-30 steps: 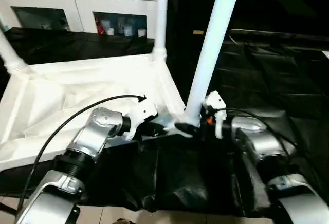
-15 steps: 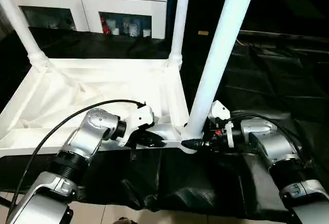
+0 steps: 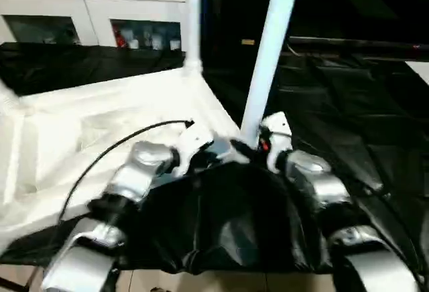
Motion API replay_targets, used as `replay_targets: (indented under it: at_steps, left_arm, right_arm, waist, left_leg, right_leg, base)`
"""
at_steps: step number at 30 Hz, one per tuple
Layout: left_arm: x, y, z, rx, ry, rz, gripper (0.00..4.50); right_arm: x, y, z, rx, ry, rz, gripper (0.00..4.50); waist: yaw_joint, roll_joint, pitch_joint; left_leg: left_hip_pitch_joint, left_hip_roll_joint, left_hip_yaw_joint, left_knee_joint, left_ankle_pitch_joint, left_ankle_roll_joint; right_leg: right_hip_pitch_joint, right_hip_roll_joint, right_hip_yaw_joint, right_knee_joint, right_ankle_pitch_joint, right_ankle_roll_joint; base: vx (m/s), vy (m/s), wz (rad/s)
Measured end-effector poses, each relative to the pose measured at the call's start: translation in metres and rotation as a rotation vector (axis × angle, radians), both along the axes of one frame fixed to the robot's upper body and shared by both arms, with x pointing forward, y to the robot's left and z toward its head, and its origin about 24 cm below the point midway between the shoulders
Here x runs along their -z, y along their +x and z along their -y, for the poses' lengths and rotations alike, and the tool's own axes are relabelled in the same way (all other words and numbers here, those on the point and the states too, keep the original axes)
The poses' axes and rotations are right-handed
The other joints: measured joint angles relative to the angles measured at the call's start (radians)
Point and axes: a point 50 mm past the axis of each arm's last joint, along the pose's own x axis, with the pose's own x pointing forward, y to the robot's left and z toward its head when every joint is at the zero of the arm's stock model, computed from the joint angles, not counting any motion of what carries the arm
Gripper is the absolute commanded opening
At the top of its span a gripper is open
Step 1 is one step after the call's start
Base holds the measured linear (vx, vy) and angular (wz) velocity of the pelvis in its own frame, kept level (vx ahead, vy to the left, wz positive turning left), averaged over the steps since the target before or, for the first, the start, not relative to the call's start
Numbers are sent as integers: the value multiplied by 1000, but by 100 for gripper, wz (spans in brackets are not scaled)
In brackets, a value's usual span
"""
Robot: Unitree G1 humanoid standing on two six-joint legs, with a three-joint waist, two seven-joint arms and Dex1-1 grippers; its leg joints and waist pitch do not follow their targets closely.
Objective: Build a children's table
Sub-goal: Rotate leg to tighten
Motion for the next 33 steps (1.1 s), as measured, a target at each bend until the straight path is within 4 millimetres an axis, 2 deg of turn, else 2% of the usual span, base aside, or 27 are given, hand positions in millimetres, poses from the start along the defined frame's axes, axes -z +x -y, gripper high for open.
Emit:
replay_targets:
  at_steps: [2, 3, 4, 7, 8, 11, 16, 21, 27, 28, 31, 33]
  left_arm:
    - [0, 0, 3, -12, -5, 6, 0]
    - [0, 1, 4, -16, -8, 9, 0]
    - [-1, 1, 4, -14, -9, 10, 0]
    - [-2, 0, 5, -7, -11, 11, 0]
    - [-2, 0, 4, -2, -12, 11, 0]
    - [-2, -5, 0, 41, -14, 5, 0]
    - [-1, -12, -9, 125, -15, -17, 0]
    - [-3, -17, -17, 245, -7, -47, 0]
    - [-3, -24, -22, 360, -15, -102, 0]
    - [-3, -25, -23, 374, -16, -109, 0]
    - [-4, -27, -24, 412, -16, -124, 0]
    - [-4, -28, -26, 432, -14, -129, 0]
  right_arm:
    - [1, 1, -1, 34, 4, 2, 280]
    - [0, 2, -1, 44, 11, 9, 336]
    - [0, 2, -1, 45, 17, 9, 350]
    - [0, 1, -2, 37, 46, 13, 357]
    - [0, 1, -2, 29, 54, 13, 388]
    - [-2, -1, 1, -70, 40, 22, 407]
    - [-1, -8, 7, -236, 18, 21, 407]
    - [-2, -23, 25, -489, -20, 24, 407]
    - [-7, -37, 38, -711, -64, 5, 407]
    - [-7, -39, 40, -734, -67, 2, 381]
    - [-9, -43, 43, -783, -73, -17, 372]
    - [-10, -45, 42, -810, -80, -23, 334]
  waist:
    - [1, 0, 0]
    - [2, 1, -1]
    - [2, 1, -1]
    - [3, 1, -1]
    - [3, 1, -1]
    - [3, 1, -1]
    - [9, 1, -1]
    - [29, 1, 0]
    - [43, 2, 0]
    - [45, 2, 0]
    - [52, 2, 0]
    - [55, 2, 0]
  left_leg:
    - [0, 0, 0, 0, 0, 0]
    - [0, 0, 0, 0, 0, 0]
    - [0, 0, 0, 0, 0, 0]
    - [0, 1, 0, 0, 0, 0]
    - [0, 1, 0, 0, 0, 0]
    - [-1, 1, 0, -1, 0, 1]
    - [-1, 2, 0, -1, 0, 0]
    - [-1, 1, 0, -1, 0, 0]
    - [-1, 1, 0, -1, 0, 0]
    - [-1, 1, 0, -1, 0, 0]
    - [-1, 1, 0, -1, 0, 0]
    - [-1, 1, 0, -1, 0, 0]
  right_leg:
    - [0, 0, 0, 0, 1, -2]
    - [0, 0, 0, 0, 2, -2]
    - [1, 0, 0, 0, 2, -2]
    - [1, 0, -1, 0, 2, -2]
    - [0, 0, -2, 0, 2, -2]
    - [0, 0, -2, 0, 2, -2]
    - [0, 0, -3, 0, 2, -2]
    - [1, 0, -2, 0, 2, -2]
    - [1, 0, -2, 0, 2, -2]
    - [1, 0, -2, 1, 2, -2]
    - [1, 0, -2, 1, 2, -2]
    - [1, 0, -2, 1, 2, -2]
  base:
    - [0, 0, 0]
    - [0, 0, 0]
    - [0, 0, 0]
    - [0, 0, 0]
    - [0, 0, 0]
    - [0, 0, 0]
    - [0, 0, 0]
    - [0, 0, 0]
    - [0, 0, 0]
    - [0, 0, 0]
    - [0, 0, 0]
    - [0, 0, 0]
